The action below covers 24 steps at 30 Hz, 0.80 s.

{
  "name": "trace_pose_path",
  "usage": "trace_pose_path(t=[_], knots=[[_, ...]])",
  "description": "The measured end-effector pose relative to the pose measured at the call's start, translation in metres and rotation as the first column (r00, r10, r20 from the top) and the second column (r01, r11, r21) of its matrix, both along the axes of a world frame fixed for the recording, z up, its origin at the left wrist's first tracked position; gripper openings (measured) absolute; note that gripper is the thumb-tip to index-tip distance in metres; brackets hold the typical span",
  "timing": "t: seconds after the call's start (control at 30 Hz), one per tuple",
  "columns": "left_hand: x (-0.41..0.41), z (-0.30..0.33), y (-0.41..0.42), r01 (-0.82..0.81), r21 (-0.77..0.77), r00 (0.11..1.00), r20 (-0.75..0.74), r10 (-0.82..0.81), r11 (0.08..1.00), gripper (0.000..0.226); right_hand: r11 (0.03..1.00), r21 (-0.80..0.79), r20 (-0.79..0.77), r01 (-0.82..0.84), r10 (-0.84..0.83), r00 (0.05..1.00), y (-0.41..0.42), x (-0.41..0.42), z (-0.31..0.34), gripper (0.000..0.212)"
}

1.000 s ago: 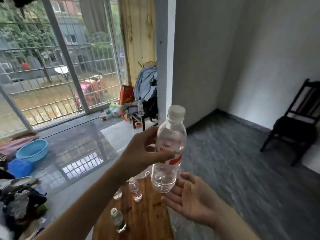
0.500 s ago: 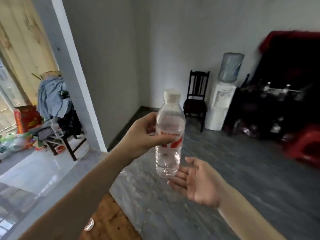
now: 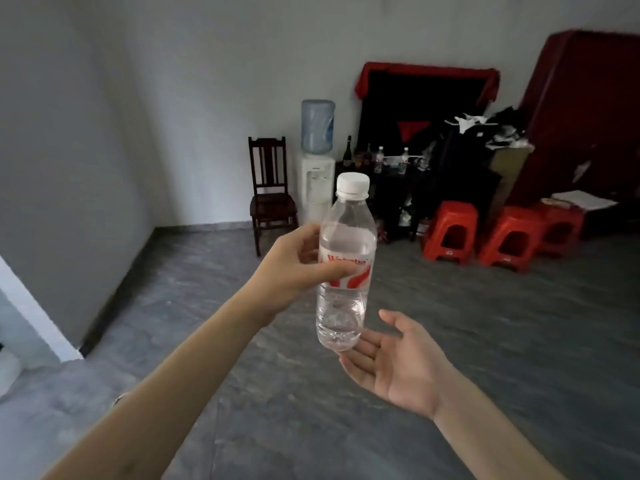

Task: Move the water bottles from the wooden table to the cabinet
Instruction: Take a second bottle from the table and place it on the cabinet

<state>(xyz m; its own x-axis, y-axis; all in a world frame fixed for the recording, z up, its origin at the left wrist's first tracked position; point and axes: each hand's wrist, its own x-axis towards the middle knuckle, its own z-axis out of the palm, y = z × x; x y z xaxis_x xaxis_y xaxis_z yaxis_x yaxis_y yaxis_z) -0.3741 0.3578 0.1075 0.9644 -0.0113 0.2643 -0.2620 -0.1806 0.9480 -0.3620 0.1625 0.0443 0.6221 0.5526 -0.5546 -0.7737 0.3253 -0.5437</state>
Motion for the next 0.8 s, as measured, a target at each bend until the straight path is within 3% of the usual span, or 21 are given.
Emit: trace_pose_path(t=[0.23, 0.63, 0.8], knots=[[0.037, 0.008, -0.085, 0.102, 0.033, 0.994, 0.030, -0.103, 0.994, 0.049, 0.993, 0.044, 0.003, 0.111, -0.112, 0.994, -0.082, 0.021, 0.000, 0.057], [0.095, 0.007, -0.181, 0.085, 0.046, 0.996, 0.009, -0.085, 0.995, 0.064, 0.975, 0.177, -0.026, 0.132, -0.129, 0.991, -0.187, 0.071, -0.008, 0.074], [0.122, 0.011, -0.204, 0.086, 0.067, 0.996, -0.007, -0.086, 0.994, 0.060, 0.965, 0.241, -0.028, 0.108, -0.104, 0.994, -0.206, 0.092, -0.014, 0.076]])
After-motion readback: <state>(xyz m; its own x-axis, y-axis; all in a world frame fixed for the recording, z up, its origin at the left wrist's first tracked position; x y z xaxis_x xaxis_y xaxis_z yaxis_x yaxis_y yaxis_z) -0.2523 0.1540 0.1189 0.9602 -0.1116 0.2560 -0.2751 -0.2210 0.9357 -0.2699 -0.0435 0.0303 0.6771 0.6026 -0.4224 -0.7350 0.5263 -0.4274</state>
